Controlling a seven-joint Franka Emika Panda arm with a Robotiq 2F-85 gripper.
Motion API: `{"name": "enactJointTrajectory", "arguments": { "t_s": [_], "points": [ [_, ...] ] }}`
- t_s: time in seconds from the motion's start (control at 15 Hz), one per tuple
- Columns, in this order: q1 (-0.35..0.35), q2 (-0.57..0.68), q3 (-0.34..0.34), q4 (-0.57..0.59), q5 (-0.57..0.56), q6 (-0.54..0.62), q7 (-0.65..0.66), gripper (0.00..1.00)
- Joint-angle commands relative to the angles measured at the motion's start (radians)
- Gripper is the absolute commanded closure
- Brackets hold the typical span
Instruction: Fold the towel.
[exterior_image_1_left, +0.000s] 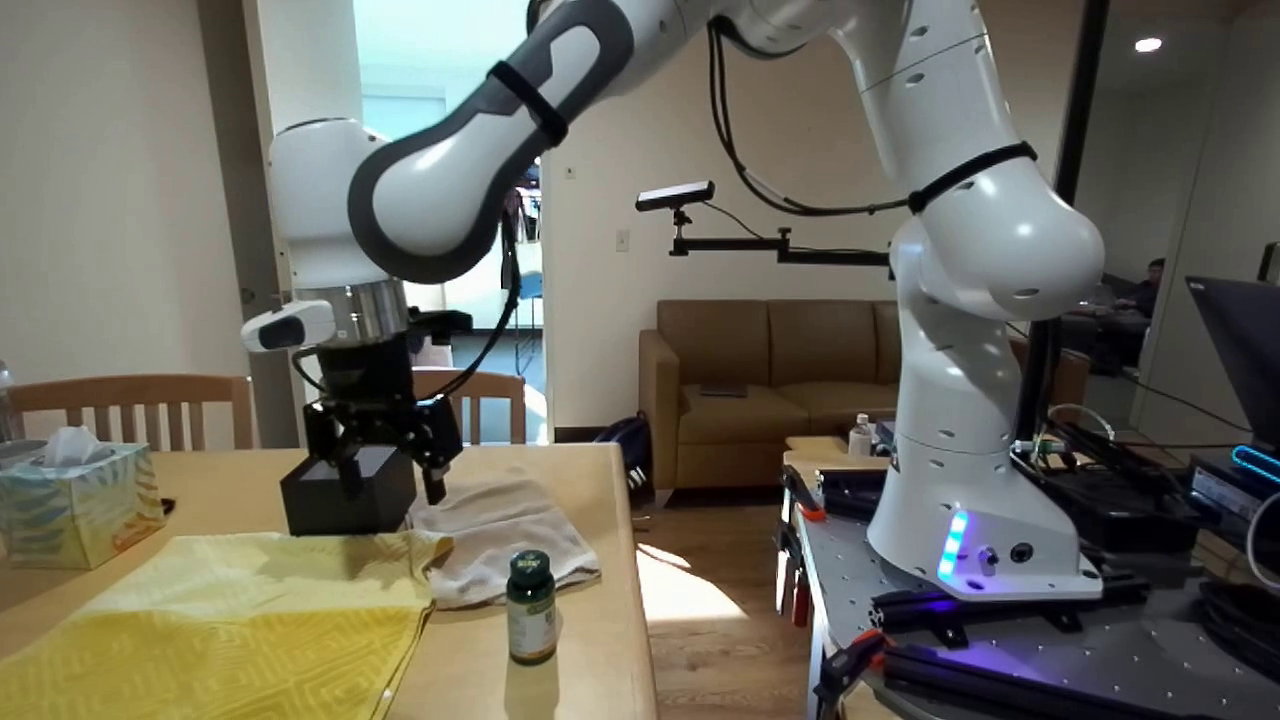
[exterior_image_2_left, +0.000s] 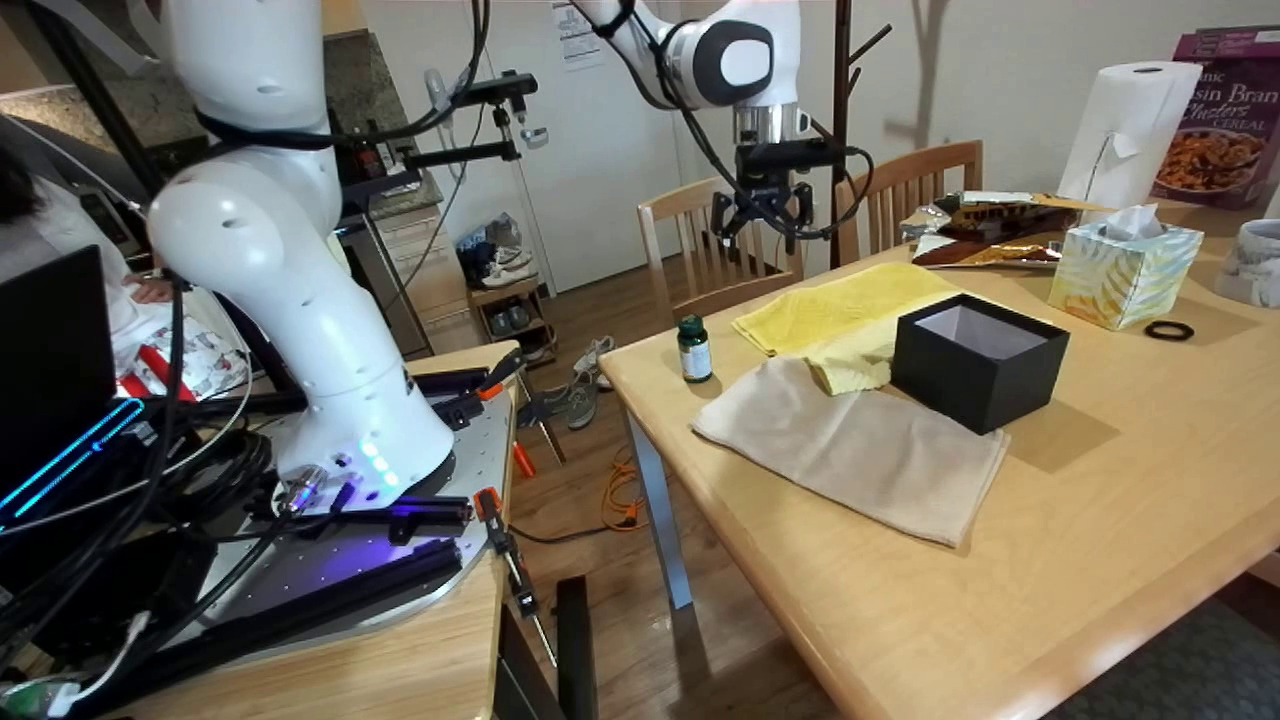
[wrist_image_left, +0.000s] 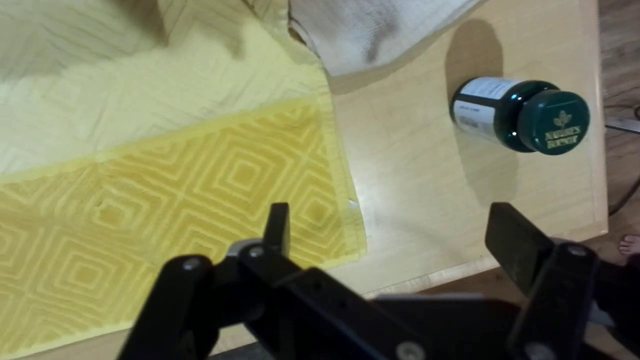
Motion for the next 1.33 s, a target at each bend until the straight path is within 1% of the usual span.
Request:
{"name": "enactJointTrajectory", "arguments": {
  "t_s": [0.0,0.07,0.13,0.47,0.67,0.73,0.8,0.87,1.0,1.13,1.27],
  "points": [
    [-0.039,0.006,0.019,-0.069,0.051,0.092,-0.096,0.0],
    [-0.03,0.011,0.005,-0.067,0.052,0.045,-0.051,0.0],
    [-0.014,0.012,-0.002,-0.045,0.024,0.049,-0.04,0.0],
    [-0.016,0.023,-0.005,-0.056,0.028,0.049,-0.04,0.0],
    [0.004,0.048,-0.036,0.009,-0.023,-0.063,-0.009,0.0],
    [0.001,0.091,-0.04,0.058,-0.038,-0.113,-0.041,0.0],
    [0.002,0.108,-0.045,0.084,-0.047,-0.146,-0.05,0.0],
    [-0.001,0.142,-0.046,0.117,-0.054,-0.161,-0.072,0.0],
    [-0.006,0.199,-0.043,0.164,-0.066,-0.147,-0.118,0.0],
    [-0.012,0.257,-0.034,0.195,-0.063,-0.099,-0.171,0.0],
    [-0.02,0.301,-0.025,0.217,-0.052,-0.086,-0.225,0.0]
  ]
}}
